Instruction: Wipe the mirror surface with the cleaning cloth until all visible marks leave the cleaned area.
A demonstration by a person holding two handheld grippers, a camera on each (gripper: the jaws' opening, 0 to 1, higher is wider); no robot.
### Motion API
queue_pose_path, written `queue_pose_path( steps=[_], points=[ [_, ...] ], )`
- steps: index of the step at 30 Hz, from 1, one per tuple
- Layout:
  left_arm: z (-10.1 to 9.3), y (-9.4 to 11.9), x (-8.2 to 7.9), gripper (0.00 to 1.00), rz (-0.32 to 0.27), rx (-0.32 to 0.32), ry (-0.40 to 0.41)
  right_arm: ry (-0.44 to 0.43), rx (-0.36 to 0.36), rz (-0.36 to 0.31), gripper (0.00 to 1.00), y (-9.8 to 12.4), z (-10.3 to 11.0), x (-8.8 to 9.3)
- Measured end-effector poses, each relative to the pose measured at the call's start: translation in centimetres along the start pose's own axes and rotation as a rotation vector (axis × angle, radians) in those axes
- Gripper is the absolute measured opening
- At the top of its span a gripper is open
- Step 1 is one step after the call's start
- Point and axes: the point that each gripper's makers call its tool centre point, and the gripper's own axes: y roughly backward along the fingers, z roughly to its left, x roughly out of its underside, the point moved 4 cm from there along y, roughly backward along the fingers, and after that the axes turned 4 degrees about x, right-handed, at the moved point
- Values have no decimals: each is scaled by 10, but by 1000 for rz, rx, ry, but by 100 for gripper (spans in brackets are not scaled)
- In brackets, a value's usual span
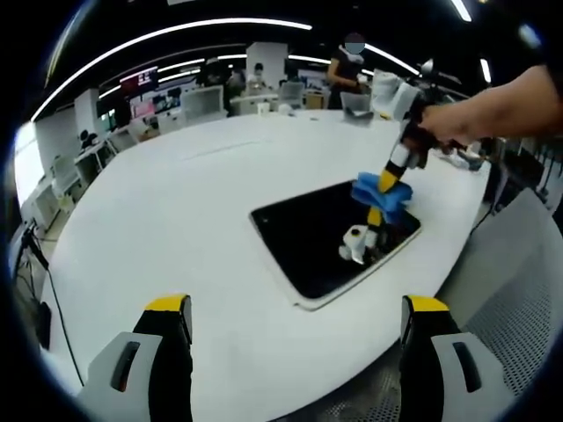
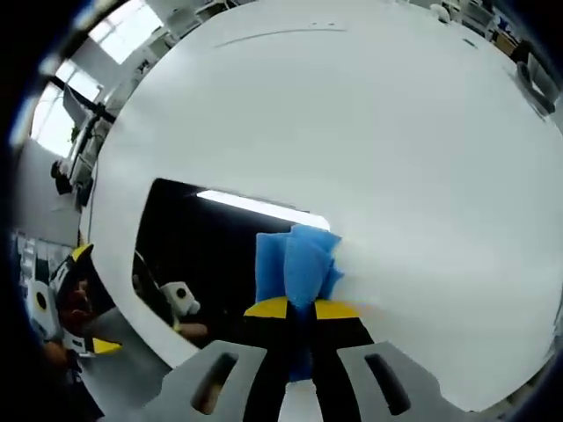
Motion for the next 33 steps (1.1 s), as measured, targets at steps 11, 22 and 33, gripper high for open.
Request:
queue_pose_path(
  steps=[11, 22, 33],
  points=[
    [0, 0, 0, 99, 0, 1, -1, 2, 4, -3, 2, -3, -3, -12],
    [0, 0, 0, 99, -3, 4, -2, -9, 2, -8, 2, -4, -3, -13],
    [1, -1, 0, 99, -2, 2, -4, 3, 11, -12, 2, -3, -2, -13]
  ],
)
